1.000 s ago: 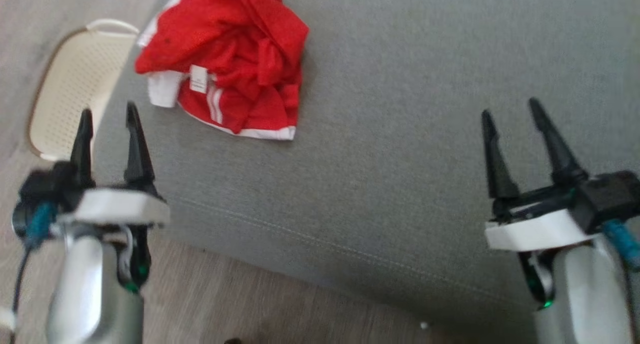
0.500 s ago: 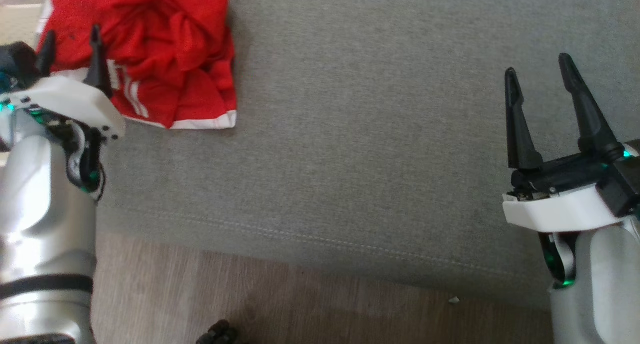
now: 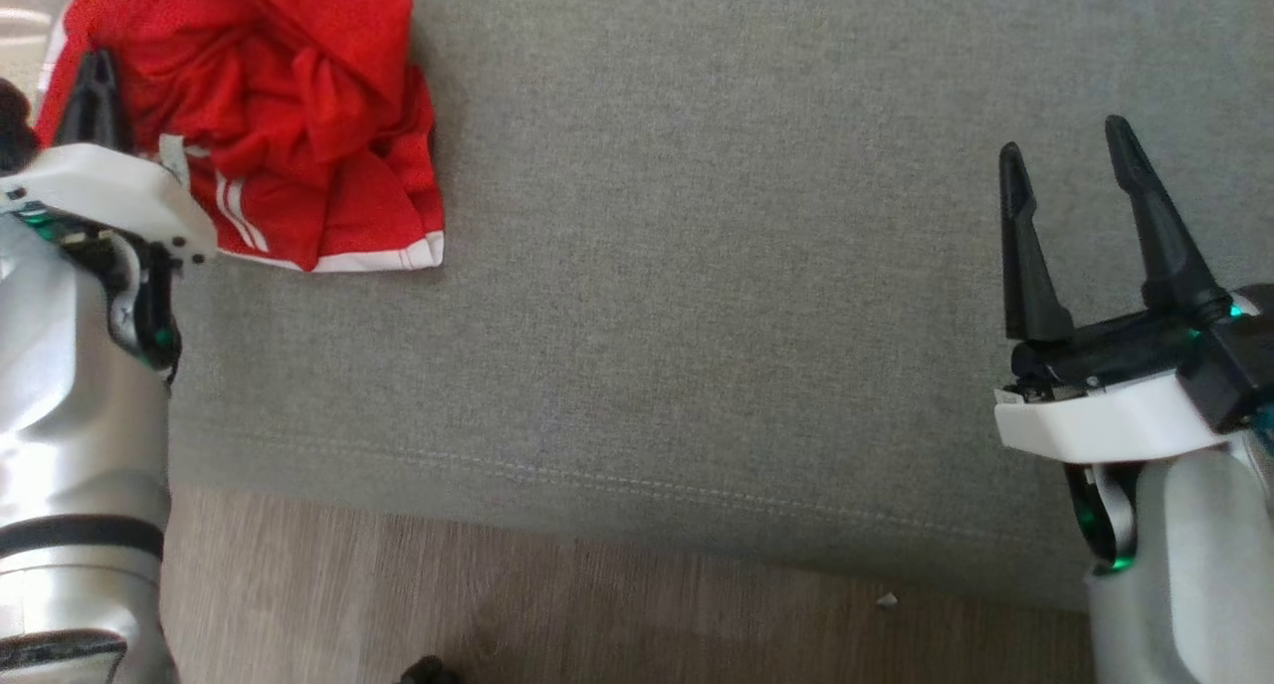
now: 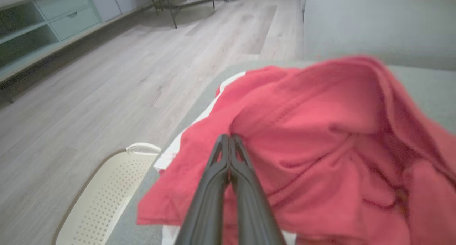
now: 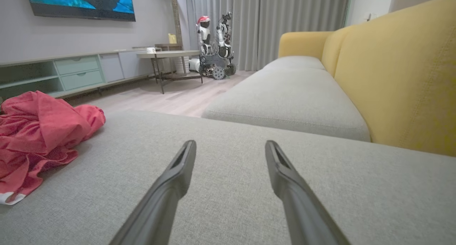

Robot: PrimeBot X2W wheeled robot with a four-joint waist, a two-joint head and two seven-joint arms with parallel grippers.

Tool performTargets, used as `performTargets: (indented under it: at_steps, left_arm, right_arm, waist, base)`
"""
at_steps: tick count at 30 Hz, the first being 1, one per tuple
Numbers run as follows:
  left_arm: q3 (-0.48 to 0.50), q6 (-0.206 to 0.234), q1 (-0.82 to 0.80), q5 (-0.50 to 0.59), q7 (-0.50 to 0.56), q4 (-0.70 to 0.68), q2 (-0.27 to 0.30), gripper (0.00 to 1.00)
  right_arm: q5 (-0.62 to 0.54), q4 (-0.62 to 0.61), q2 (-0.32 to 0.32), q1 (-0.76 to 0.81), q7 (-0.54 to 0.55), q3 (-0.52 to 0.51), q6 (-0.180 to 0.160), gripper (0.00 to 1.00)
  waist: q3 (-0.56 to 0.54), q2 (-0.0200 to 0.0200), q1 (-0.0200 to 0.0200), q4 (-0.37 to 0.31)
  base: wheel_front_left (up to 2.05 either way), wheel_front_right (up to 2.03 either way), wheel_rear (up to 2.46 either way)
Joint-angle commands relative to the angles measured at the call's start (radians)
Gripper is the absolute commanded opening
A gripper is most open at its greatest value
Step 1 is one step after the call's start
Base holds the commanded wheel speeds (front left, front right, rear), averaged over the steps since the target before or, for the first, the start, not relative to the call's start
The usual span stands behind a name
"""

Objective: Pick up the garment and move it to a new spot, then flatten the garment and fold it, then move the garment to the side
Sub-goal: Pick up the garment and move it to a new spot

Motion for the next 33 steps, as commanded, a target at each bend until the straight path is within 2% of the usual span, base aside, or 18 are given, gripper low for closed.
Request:
performTargets:
  at_steps: [1, 8, 9, 10, 13, 20, 25, 33]
  left_arm:
    - [0.040, 0.010, -0.028, -0.014, -0.029, -0.041, 0.062, 0.00]
    - [0.099, 0.027, -0.002, -0.039, -0.050, -0.215, 0.068, 0.00]
    - [0.112, 0.030, 0.009, -0.039, -0.051, -0.272, 0.069, 0.00]
    - [0.141, 0.034, 0.036, -0.038, -0.051, -0.386, 0.064, 0.00]
    - [0.179, 0.028, 0.073, -0.034, -0.051, -0.549, 0.055, 0.00]
    - [0.213, -0.006, 0.101, -0.006, -0.051, -0.827, 0.018, 0.00]
    - [0.196, -0.030, 0.084, -0.004, -0.051, -0.908, -0.020, 0.00]
    - [0.124, -0.052, 0.066, 0.008, -0.051, -0.912, -0.057, 0.00]
  right_arm:
    - [0.006, -0.021, 0.017, -0.012, -0.013, 0.023, 0.007, 1.00]
    - [0.014, 0.026, 0.032, -0.009, -0.038, 0.031, 0.007, 1.00]
    - [0.016, 0.033, 0.035, -0.008, -0.042, 0.033, 0.007, 1.00]
    - [0.020, 0.047, 0.040, -0.008, -0.051, 0.035, 0.007, 1.00]
    - [0.028, 0.073, 0.046, -0.009, -0.064, 0.041, 0.007, 1.00]
    - [0.063, 0.110, 0.052, -0.021, -0.091, 0.040, 0.007, 1.00]
    - [0.096, 0.122, 0.052, -0.031, -0.102, 0.041, 0.007, 1.00]
    - [0.113, 0.106, 0.052, -0.053, -0.108, 0.048, 0.007, 1.00]
  waist:
    - [-0.029, 0.0000, 0.0000, 0.003]
    - [-0.112, 0.0000, 0.0000, 0.001]
    - [-0.125, 0.0000, 0.0000, -0.001]
    - [-0.150, 0.0000, 0.0000, -0.006]
    - [-0.189, 0.0000, 0.0000, -0.022]
    - [-0.255, 0.0000, 0.0000, -0.089]
    - [-0.284, 0.0000, 0.0000, -0.160]
    - [-0.283, 0.0000, 0.0000, -0.300]
  base:
    - [0.00, 0.00, 0.00]
    - [0.00, 0.00, 0.00]
    - [0.00, 0.00, 0.00]
    - [0.00, 0.00, 0.00]
    - [0.00, 0.00, 0.00]
    - [0.00, 0.00, 0.00]
    - [0.00, 0.00, 0.00]
    - [0.00, 0.00, 0.00]
